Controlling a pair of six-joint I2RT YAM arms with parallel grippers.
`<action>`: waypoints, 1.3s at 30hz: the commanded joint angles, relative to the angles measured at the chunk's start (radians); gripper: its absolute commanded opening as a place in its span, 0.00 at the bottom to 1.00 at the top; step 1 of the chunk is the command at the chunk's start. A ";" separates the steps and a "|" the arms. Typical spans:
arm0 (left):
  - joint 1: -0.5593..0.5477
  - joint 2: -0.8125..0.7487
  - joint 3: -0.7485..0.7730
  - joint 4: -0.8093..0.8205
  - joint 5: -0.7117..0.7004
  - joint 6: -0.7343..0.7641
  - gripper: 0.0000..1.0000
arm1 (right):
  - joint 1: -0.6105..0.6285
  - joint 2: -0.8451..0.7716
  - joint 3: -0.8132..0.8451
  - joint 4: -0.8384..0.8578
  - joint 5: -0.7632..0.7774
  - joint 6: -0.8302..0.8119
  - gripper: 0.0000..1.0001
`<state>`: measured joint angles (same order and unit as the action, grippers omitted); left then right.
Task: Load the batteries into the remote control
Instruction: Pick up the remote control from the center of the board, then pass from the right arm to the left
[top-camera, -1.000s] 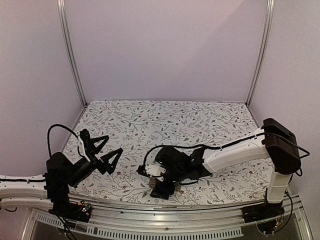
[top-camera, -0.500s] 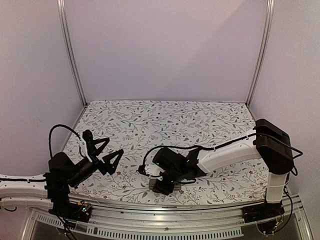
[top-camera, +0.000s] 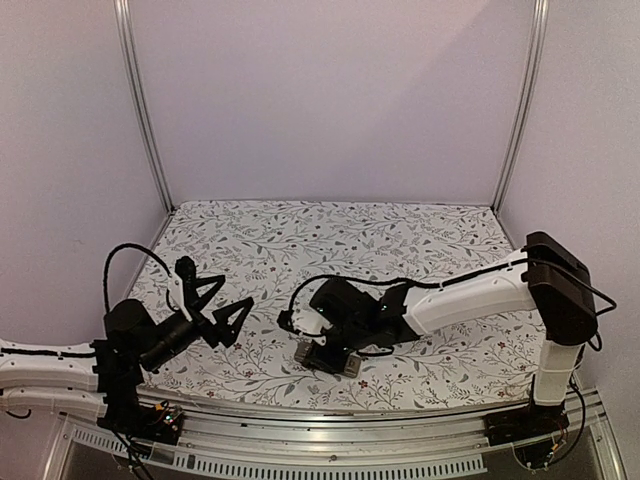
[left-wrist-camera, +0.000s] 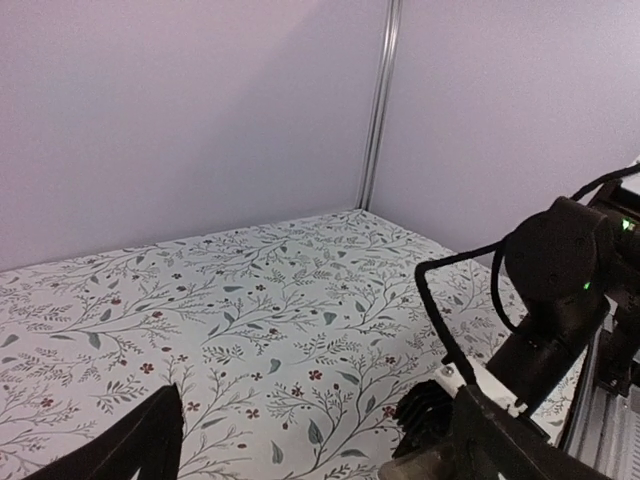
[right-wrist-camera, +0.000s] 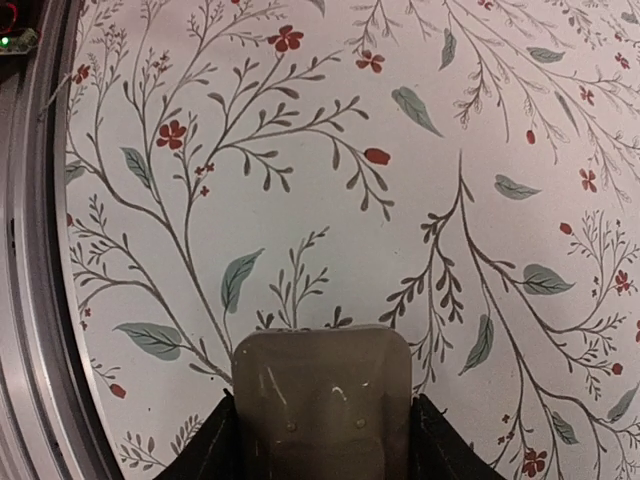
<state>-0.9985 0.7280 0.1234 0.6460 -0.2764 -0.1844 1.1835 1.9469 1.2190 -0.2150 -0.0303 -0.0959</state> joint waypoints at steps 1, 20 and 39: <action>0.009 -0.004 0.071 -0.019 0.079 0.032 0.92 | -0.069 -0.189 -0.050 0.204 -0.179 0.048 0.28; 0.011 0.289 0.291 0.298 0.630 0.095 1.00 | -0.130 -0.392 0.138 0.425 -0.466 0.142 0.27; 0.078 0.536 0.453 0.435 0.837 -0.141 0.71 | -0.088 -0.444 0.097 0.487 -0.509 0.084 0.26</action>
<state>-0.9276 1.2648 0.5678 1.0302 0.5083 -0.3031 1.0931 1.5566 1.3361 0.2287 -0.5369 -0.0048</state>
